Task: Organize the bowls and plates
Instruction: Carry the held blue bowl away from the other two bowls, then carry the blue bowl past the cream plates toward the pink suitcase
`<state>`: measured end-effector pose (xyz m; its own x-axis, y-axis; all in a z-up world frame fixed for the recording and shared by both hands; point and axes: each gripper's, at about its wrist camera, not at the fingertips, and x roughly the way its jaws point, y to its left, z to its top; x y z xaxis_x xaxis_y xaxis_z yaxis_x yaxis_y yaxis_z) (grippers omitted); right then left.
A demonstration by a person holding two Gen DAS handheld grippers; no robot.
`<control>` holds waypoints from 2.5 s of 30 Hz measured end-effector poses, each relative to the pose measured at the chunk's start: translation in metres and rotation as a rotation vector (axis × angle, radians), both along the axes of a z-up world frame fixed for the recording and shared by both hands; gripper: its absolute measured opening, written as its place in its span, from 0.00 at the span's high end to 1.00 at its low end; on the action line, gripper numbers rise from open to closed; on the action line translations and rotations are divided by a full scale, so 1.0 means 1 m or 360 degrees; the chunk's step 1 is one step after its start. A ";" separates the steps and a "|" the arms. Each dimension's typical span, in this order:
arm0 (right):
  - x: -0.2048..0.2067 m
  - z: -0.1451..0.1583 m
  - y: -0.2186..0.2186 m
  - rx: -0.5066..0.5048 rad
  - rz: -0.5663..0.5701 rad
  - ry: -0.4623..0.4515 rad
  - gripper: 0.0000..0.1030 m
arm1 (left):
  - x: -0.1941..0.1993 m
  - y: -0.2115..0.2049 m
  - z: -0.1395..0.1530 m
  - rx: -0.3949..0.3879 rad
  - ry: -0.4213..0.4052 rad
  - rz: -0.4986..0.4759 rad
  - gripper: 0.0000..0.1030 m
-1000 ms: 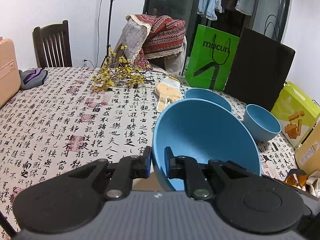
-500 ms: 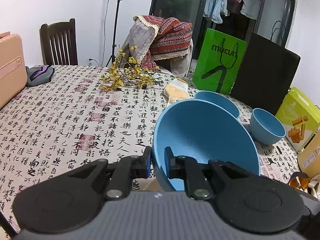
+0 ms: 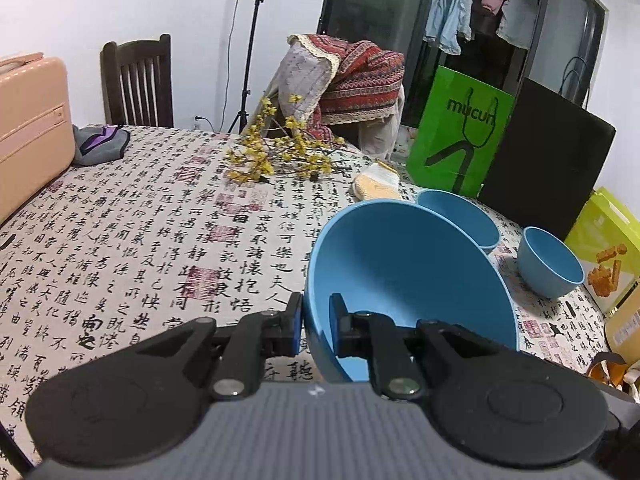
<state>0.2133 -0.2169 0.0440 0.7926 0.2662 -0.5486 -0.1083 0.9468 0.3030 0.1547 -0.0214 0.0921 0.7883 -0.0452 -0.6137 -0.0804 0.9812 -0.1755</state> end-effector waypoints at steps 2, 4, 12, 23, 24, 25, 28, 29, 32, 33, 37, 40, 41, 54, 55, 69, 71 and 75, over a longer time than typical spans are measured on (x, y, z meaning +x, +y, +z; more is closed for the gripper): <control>0.000 0.000 0.005 -0.0003 0.0013 0.0000 0.85 | -0.001 0.005 0.000 -0.0005 -0.0002 0.0011 0.87; 0.000 0.000 0.010 -0.0006 0.0027 0.0002 0.85 | -0.002 0.010 0.000 -0.0008 -0.0005 0.0024 0.87; -0.001 0.001 0.030 -0.0019 0.0072 0.0004 0.85 | -0.007 0.028 -0.001 -0.0022 -0.0009 0.0071 0.87; -0.001 0.001 0.055 -0.0016 0.0138 0.0012 0.85 | -0.015 0.051 -0.001 -0.0033 -0.0007 0.0136 0.87; -0.001 0.001 0.057 -0.0015 0.0144 0.0013 0.85 | -0.016 0.053 -0.001 -0.0033 -0.0007 0.0142 0.87; -0.001 0.001 0.059 -0.0016 0.0150 0.0015 0.85 | -0.016 0.055 -0.001 -0.0034 -0.0006 0.0147 0.87; -0.001 0.000 0.065 -0.0018 0.0168 0.0022 0.85 | -0.018 0.062 -0.002 -0.0041 -0.0008 0.0159 0.87; -0.001 0.000 0.068 -0.0018 0.0172 0.0023 0.85 | -0.018 0.065 -0.002 -0.0047 -0.0006 0.0161 0.87; -0.001 0.000 0.074 -0.0018 0.0183 0.0024 0.85 | -0.019 0.073 -0.004 -0.0061 -0.0002 0.0169 0.87; -0.001 0.000 0.076 -0.0018 0.0186 0.0025 0.85 | -0.020 0.075 -0.004 -0.0064 -0.0001 0.0171 0.87; -0.001 -0.002 0.084 -0.0025 0.0198 0.0035 0.85 | -0.022 0.083 -0.005 -0.0071 -0.0003 0.0184 0.87; 0.000 -0.003 0.090 -0.0029 0.0210 0.0038 0.85 | -0.024 0.089 -0.007 -0.0080 -0.0001 0.0197 0.87; 0.000 -0.003 0.093 -0.0033 0.0215 0.0038 0.85 | -0.024 0.092 -0.008 -0.0087 0.0002 0.0203 0.87; -0.001 -0.006 0.123 -0.0027 0.0276 0.0046 0.85 | -0.031 0.124 -0.013 -0.0112 0.0004 0.0260 0.87; -0.001 -0.006 0.126 -0.0030 0.0282 0.0045 0.85 | -0.031 0.126 -0.013 -0.0116 0.0003 0.0265 0.87; -0.001 -0.008 0.149 -0.0026 0.0335 0.0052 0.85 | -0.036 0.151 -0.016 -0.0146 0.0002 0.0306 0.87; -0.001 -0.008 0.152 -0.0028 0.0340 0.0051 0.85 | -0.037 0.154 -0.016 -0.0150 0.0001 0.0312 0.87; -0.002 -0.008 0.159 -0.0032 0.0350 0.0053 0.85 | -0.039 0.159 -0.017 -0.0154 -0.0002 0.0324 0.87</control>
<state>0.2117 -0.0579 0.0359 0.6980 0.4191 -0.5806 -0.3028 0.9076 0.2909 0.1158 0.1378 0.0755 0.7881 0.0562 -0.6130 -0.2747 0.9233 -0.2685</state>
